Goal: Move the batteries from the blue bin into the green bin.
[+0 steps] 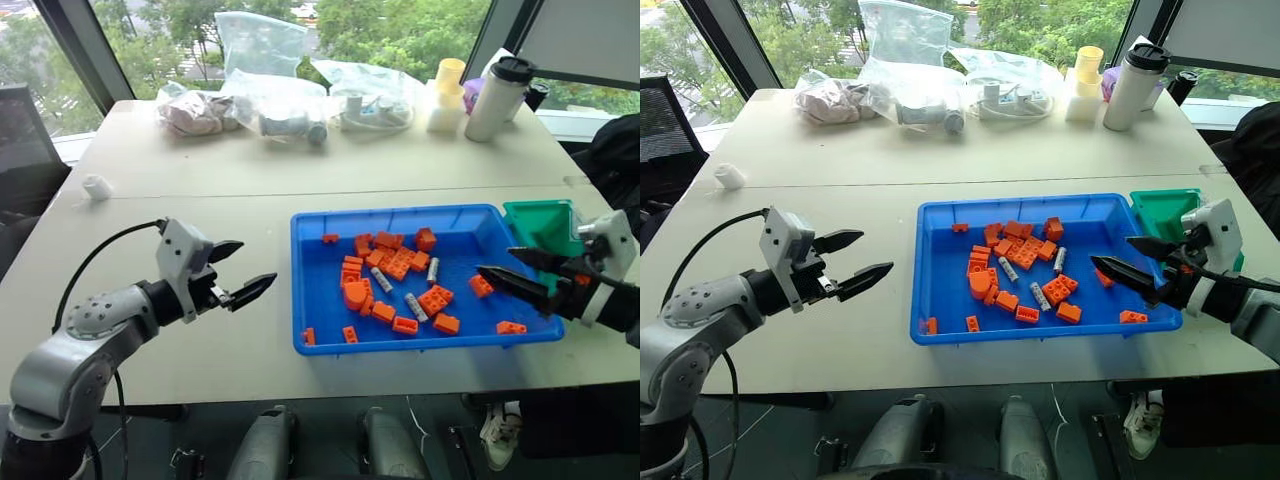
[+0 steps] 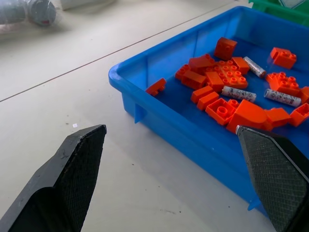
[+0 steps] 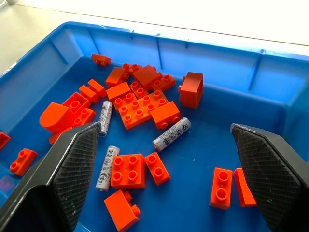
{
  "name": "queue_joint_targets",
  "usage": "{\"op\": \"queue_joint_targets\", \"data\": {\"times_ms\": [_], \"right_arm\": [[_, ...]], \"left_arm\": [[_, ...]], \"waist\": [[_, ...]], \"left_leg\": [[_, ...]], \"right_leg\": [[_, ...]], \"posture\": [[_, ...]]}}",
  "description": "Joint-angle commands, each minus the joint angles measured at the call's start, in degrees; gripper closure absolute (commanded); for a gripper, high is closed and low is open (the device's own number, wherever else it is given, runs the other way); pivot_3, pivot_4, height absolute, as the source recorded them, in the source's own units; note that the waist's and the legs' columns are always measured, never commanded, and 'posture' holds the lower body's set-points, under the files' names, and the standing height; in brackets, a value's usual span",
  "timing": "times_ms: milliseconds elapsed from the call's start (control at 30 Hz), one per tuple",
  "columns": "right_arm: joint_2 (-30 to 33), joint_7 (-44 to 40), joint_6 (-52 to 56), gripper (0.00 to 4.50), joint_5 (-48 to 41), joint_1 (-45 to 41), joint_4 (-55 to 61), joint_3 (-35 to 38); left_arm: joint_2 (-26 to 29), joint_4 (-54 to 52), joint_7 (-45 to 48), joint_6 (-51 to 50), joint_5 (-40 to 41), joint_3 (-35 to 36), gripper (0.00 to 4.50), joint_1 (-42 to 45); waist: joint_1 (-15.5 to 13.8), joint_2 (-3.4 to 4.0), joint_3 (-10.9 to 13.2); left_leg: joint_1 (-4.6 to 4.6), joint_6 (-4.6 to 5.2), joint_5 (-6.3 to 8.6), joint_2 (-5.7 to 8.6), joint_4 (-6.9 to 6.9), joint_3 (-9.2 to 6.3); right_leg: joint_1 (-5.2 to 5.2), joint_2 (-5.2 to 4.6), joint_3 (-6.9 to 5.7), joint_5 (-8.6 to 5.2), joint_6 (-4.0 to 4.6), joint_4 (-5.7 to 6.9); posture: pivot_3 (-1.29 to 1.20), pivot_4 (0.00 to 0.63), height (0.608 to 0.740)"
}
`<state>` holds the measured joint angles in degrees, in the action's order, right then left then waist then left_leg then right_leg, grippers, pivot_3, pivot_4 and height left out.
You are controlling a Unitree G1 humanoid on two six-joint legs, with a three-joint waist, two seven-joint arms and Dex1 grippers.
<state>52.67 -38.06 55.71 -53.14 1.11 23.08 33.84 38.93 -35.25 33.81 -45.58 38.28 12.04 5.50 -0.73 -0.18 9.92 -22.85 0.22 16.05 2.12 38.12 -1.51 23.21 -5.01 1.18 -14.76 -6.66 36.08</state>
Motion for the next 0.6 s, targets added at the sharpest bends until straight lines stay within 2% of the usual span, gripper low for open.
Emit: {"op": "queue_joint_targets", "data": {"times_ms": [33,200,267,333,600], "right_arm": [[0.3,2.5,2.0,0.05,-2.1,-5.8,-1.9,-0.9],[3.0,0.6,3.9,0.05,-1.9,-10.3,-0.3,-6.4],[4.6,-0.7,4.6,0.05,0.0,-13.0,1.5,-13.6],[3.6,-0.2,5.8,0.05,1.6,-16.5,1.7,-20.6],[-5.9,7.5,11.7,0.05,5.5,-22.8,0.5,-33.1]], "left_arm": [[4.9,0.5,3.6,0.5,-1.2,-0.3,0.0,0.0],[12.0,3.3,10.8,0.5,0.6,0.9,0.0,2.4],[16.4,4.0,16.0,-0.8,2.3,0.6,0.0,4.9],[19.5,3.7,19.8,-1.1,3.2,-0.6,0.0,6.5],[15.3,1.8,16.6,-0.9,3.0,-3.9,0.0,9.3]], "waist": [[0.1,-0.01,0.0],[0.0,0.01,0.0],[0.1,-0.06,0.1],[0.2,-0.13,0.1],[0.1,-0.15,0.1]], "left_leg": [[0.0,0.0,0.0,0.0,0.0,0.0],[-0.04,0.0,0.0,-0.02,-0.02,0.02],[-0.1,0.0,0.0,-0.01,-0.02,-0.01],[-0.18,0.0,0.0,-0.01,0.02,0.0],[-0.53,-0.01,-0.01,-0.01,0.05,-0.03]], "right_leg": [[0.0,0.01,0.0,0.0,0.0,0.0],[0.1,0.02,0.0,-0.02,0.03,0.01],[0.09,-0.01,-0.06,-0.02,0.03,-0.04],[0.18,-0.01,-0.05,-0.02,0.03,-0.03],[0.52,-0.06,-0.01,0.09,-0.16,-0.01]], "posture": [[0.0,0.15,0.74],[0.0,0.15,0.74],[0.0,0.15,0.74],[0.0,0.15,0.74],[0.0,0.15,0.74]]}}
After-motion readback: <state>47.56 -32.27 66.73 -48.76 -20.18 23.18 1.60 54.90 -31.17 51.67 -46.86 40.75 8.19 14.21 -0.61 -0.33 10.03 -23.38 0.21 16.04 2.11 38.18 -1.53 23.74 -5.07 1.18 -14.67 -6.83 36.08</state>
